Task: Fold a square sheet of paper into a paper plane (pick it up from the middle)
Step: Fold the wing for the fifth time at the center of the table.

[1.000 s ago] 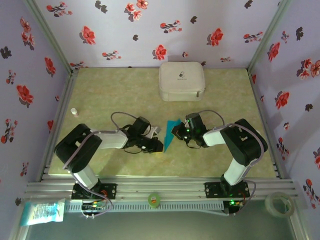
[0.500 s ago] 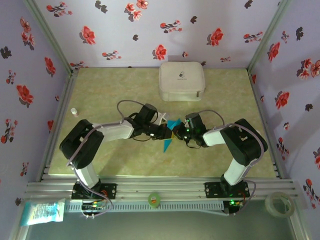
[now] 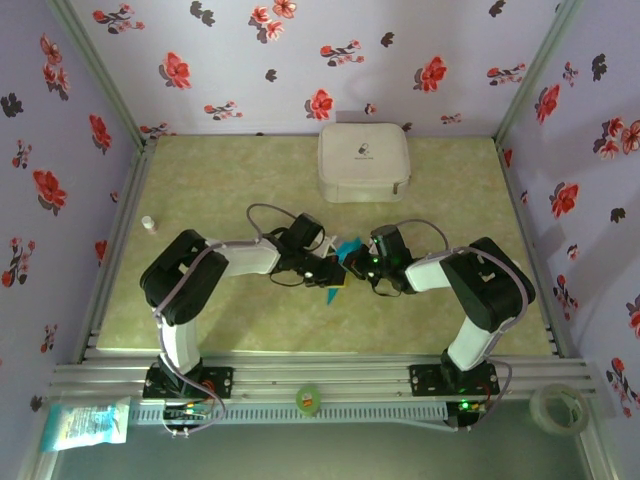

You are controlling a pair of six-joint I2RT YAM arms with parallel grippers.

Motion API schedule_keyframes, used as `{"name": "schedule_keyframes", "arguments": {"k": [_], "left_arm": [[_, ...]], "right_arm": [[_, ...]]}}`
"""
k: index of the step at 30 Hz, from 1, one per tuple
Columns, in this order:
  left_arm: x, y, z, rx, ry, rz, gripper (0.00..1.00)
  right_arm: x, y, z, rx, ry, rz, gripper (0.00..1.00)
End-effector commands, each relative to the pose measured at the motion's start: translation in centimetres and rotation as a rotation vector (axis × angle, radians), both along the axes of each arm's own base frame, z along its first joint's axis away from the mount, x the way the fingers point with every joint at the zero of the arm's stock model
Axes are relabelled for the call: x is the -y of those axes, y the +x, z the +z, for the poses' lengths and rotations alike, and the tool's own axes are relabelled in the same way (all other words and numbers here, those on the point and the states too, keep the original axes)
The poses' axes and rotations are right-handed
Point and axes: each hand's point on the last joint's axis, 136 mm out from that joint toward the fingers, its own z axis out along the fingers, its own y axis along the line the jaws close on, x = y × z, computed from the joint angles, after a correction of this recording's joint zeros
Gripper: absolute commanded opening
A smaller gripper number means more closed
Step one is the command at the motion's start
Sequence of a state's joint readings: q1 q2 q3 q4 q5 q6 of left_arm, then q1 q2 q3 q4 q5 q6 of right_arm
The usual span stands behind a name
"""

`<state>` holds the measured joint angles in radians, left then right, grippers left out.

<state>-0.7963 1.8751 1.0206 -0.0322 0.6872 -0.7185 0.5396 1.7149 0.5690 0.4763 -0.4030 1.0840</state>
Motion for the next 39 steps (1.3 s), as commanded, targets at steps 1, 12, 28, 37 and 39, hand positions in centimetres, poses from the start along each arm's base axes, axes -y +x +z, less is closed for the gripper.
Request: {"name": "schedule_keyframes", "arguments": {"k": [1, 12, 28, 37, 39], "left_arm": [[-0.3, -0.3, -1.3, 0.016, 0.053, -0.023, 0.04], [-1.7, -1.2, -3.3, 0.010, 0.119, -0.020, 0.04], [-3.8, -3.0, -4.3, -0.003, 0.160, -0.001, 0.04], [-5.4, -4.4, -4.5, -0.021, 0.182, 0.010, 0.04], [-5.8, -4.7, -4.8, -0.024, 0.191, 0.015, 0.04]], "right_arm": [[1.0, -1.5, -3.7, -0.086, -0.115, -0.015, 0.05], [1.0, -1.5, -3.7, -0.087, -0.116, -0.013, 0.05], [1.2, -1.8, -4.0, -0.093, -0.126, -0.014, 0.05], [1.3, -1.8, -4.0, -0.094, -0.129, -0.016, 0.05], [1.3, -1.8, -4.0, -0.094, -0.128, -0.015, 0.05]]}}
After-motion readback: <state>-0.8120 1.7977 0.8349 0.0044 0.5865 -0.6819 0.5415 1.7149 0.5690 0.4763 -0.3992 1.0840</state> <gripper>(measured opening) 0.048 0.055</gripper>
